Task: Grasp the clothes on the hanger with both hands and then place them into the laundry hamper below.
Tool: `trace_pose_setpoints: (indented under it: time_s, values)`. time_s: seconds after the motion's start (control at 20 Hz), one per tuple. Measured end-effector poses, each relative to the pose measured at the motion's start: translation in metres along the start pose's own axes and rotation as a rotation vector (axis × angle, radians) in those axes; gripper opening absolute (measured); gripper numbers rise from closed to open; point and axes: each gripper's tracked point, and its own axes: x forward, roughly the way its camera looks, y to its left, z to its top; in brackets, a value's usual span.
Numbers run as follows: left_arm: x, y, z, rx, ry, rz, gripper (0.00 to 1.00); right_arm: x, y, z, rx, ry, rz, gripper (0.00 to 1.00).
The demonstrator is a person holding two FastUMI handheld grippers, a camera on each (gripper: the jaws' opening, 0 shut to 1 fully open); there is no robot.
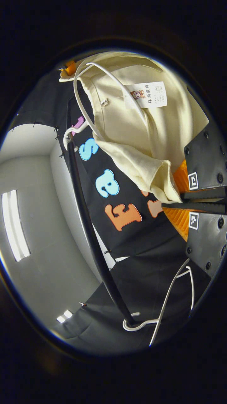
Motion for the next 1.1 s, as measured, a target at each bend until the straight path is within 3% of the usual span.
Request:
trace_pose_setpoints:
  time_s: [0.3,0.45,0.55,0.7,0.95,1.1]
  values:
    - [0.007,0.009,0.009,0.052,0.018,0.026,0.11,-0.046,0.031,-0.062,-0.053,0.082,0.061,0.00]
    - [0.018,0.021,0.028,0.011,-0.030,0.056,0.11,-0.064,0.049,-0.086,-0.032,0.125,0.094,0.00]
    - [0.028,0.030,0.034,0.047,-0.042,0.069,0.11,-0.076,0.061,-0.090,0.032,0.132,0.110,0.00]
    - [0.042,0.026,0.006,0.096,-0.005,0.064,0.11,-0.080,0.071,-0.085,0.019,0.115,0.126,0.00]
    - [0.067,0.048,-0.037,0.079,0.062,0.128,0.11,-0.086,0.084,-0.072,0.021,0.105,0.172,0.00]
    - [0.058,0.059,-0.055,0.072,0.096,0.153,0.11,-0.095,0.091,-0.066,0.002,0.093,0.188,0.00]
